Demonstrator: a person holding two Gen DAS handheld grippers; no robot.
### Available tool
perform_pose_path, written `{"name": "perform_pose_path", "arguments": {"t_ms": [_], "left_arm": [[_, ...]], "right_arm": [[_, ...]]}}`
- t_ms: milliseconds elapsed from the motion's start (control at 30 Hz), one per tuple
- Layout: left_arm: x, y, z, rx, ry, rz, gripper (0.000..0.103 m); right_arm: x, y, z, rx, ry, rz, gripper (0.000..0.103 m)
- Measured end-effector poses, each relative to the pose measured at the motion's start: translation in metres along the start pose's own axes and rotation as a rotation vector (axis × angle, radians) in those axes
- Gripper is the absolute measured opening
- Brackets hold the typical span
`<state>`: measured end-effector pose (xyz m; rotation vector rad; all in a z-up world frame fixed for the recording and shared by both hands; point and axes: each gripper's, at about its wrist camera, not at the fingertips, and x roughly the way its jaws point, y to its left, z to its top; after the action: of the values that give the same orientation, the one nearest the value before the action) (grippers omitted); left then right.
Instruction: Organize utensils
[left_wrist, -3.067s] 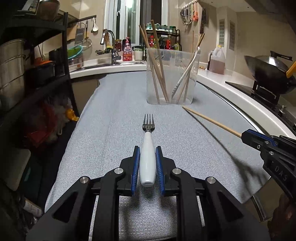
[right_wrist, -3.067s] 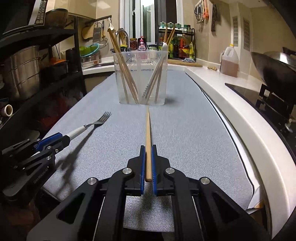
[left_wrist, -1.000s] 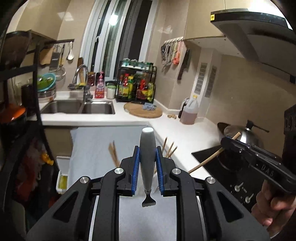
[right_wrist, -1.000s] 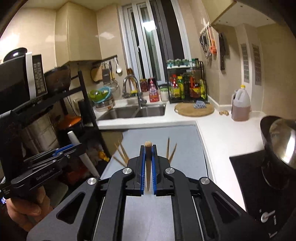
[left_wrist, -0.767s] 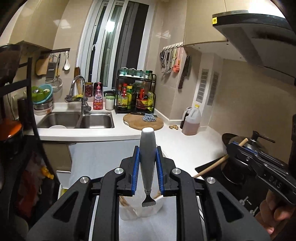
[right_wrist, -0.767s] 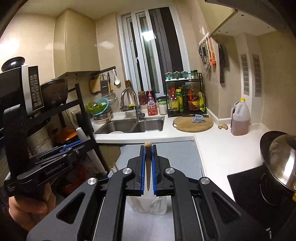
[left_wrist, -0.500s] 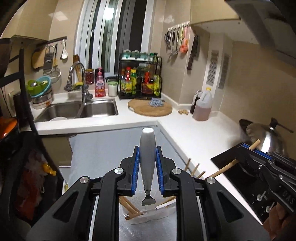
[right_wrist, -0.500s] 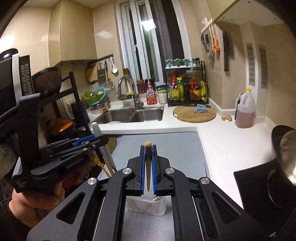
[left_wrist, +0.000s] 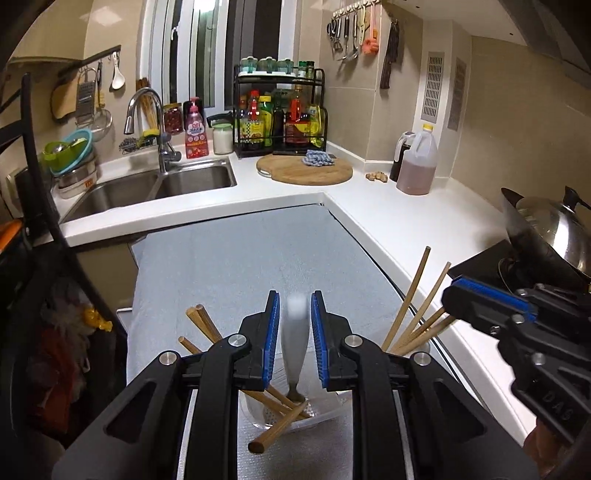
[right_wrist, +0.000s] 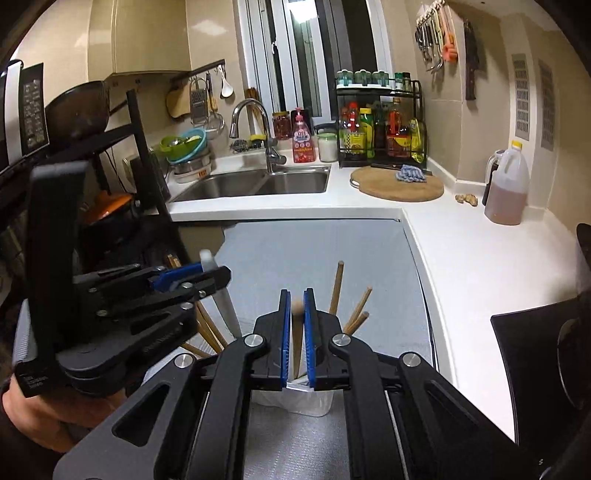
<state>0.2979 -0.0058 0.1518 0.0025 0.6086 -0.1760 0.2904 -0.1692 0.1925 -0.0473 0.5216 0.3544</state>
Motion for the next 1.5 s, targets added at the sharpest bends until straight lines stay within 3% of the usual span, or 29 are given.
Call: {"name": "perform_pose_path", "arguments": {"t_ms": [133, 200, 367, 633, 700, 733, 867, 900, 1067, 1233, 1500], "left_arm": [[-0.014, -0.001, 0.000, -0.012, -0.030, -0.002, 0.018], [-0.026, -0.002, -0.001, -0.021, -0.051, 0.001, 0.019], [-0.054, -0.005, -0.006, -0.021, -0.099, 0.035, 0.030], [-0.103, -0.011, -0.020, -0.045, -0.165, 0.071, 0.063], [-0.116, -0.011, -0.027, -0.064, -0.185, 0.075, 0.068], [-0.120, -0.010, -0.030, -0.070, -0.191, 0.078, 0.074], [-0.136, -0.011, -0.052, -0.104, -0.218, 0.079, 0.082], [-0.138, -0.011, -0.059, -0.115, -0.220, 0.078, 0.087], [-0.138, -0.011, -0.105, -0.130, -0.218, 0.084, 0.096], [-0.123, -0.013, -0.166, -0.124, -0.226, 0.131, 0.095], [-0.095, -0.005, -0.185, -0.155, -0.191, 0.204, 0.095]], "right_arm": [[-0.002, 0.001, -0.004, -0.010, 0.009, -0.013, 0.014], [-0.006, 0.002, -0.005, -0.018, 0.004, -0.024, 0.023], [-0.024, 0.006, -0.004, -0.035, -0.026, -0.059, 0.029], [-0.084, 0.015, -0.005, -0.070, -0.150, -0.106, 0.040], [-0.100, 0.017, -0.012, -0.067, -0.187, -0.123, 0.052], [-0.107, 0.017, -0.016, -0.064, -0.200, -0.128, 0.055], [-0.129, 0.015, -0.044, -0.033, -0.244, -0.138, 0.070], [-0.132, 0.014, -0.051, -0.026, -0.250, -0.143, 0.078], [-0.133, 0.010, -0.092, -0.019, -0.254, -0.182, 0.098], [-0.112, 0.003, -0.138, -0.028, -0.227, -0.213, 0.098], [-0.068, -0.013, -0.165, -0.007, -0.175, -0.244, 0.098]]}}
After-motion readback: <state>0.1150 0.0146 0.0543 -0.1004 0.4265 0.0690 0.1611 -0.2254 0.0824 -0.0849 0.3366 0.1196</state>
